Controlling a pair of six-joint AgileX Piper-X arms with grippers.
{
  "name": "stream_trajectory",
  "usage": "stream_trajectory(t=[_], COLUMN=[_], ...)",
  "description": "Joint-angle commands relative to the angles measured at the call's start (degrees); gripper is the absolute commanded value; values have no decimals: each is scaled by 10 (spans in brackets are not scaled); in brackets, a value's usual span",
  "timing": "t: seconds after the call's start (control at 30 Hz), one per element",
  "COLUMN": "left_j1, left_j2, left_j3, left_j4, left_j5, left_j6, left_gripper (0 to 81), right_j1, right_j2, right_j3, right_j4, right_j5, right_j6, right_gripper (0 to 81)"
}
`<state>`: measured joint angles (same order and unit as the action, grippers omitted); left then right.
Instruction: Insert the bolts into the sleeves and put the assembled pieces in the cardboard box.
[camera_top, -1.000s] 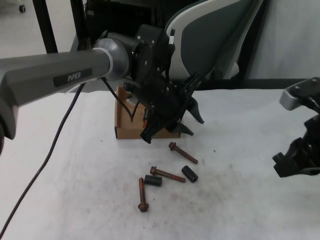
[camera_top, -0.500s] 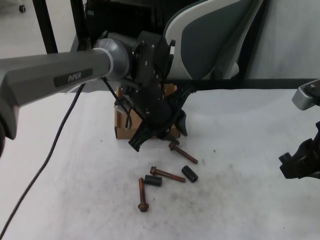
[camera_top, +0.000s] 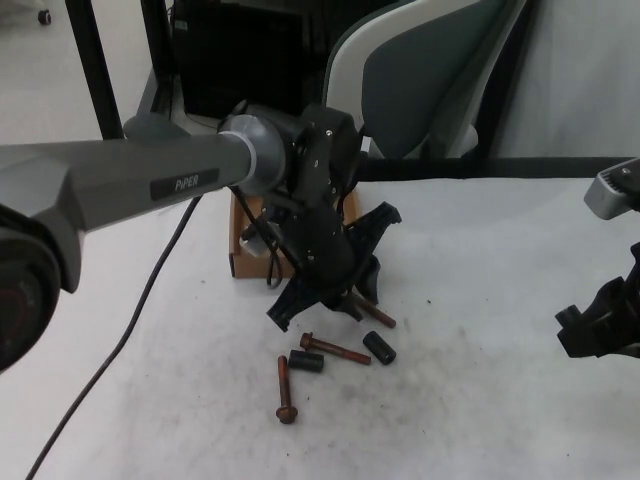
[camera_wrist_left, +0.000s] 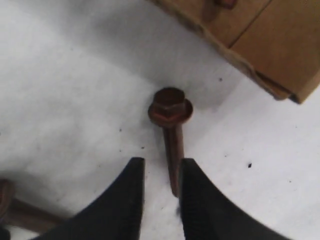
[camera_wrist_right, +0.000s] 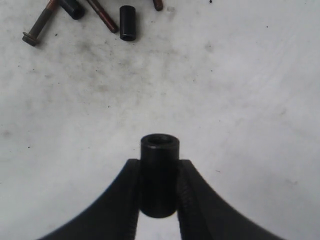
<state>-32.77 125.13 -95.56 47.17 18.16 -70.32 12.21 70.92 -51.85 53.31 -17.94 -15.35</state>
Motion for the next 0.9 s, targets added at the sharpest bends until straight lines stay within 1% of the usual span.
stream_trajectory(t=[0.0,0.17,0.27,0.33,0.47,0.6,0.8,0.87], left_j1=[-1,3,3,3,4,4,10,13], left_j2=[-1,-1,-1,2,13,21,24,28], left_j3=[-3,-3,-3,-3,-3,-3,-3,-3], left_j4=[-55,-50,-29,-22,-21,-23,-29,-31], left_j5=[-21,-20,-20,-11,17,13,-28,-25], left_j6=[16,19,52,65,60,60,56,56], left_gripper=[244,268,288,309,333,333,333,332], right_j1=[-2,-2,-2,-2,-2,-2,-2,-2], right_j2=[-6,-6,-6,-6,-6,-6,-6,-6], right_j3=[-1,-1,-1,-1,-1,-1,-1,-1], right_j4=[-4,-4,-4,-4,-4,-4,-4,-4], right_j5=[-13,-13,-13,-14,-32,-40,-40,-40], right_j6=[0,0,0,0,1,5,9,9], right_gripper=[2,2,2,2,2,2,2,2])
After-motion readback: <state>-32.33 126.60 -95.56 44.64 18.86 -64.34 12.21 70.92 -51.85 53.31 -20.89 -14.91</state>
